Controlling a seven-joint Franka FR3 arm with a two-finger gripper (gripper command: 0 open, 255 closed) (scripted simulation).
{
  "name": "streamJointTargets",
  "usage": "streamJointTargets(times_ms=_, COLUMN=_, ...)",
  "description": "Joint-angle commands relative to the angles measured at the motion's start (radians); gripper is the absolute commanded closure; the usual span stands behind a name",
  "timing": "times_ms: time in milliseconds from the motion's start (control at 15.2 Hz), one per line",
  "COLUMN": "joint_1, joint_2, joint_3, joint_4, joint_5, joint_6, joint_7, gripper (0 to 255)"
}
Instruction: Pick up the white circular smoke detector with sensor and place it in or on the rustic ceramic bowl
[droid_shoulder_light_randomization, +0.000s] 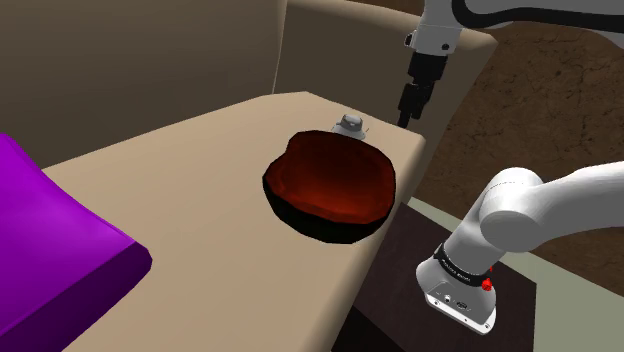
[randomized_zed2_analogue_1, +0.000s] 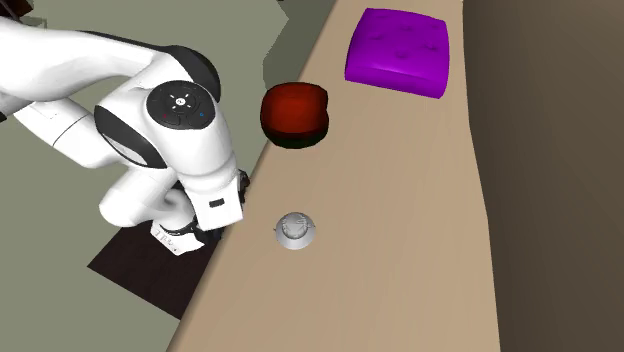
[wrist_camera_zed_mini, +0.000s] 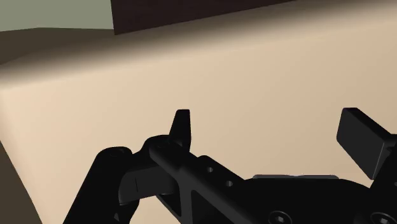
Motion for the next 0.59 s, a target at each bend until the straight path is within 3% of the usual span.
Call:
streamJointTargets(times_ms=0, joint_1=0.0, joint_2=0.0, joint_3=0.0, joint_4=0.0, joint_5=0.0, joint_6=0.0, joint_7=0.0, gripper=0)
streamJointTargets(times_ms=528, joint_1=0.041, joint_2=0.252, joint_3=0.063, joint_4=0.151, joint_5=0.042, joint_6=0.162, joint_7=0.063, gripper=0)
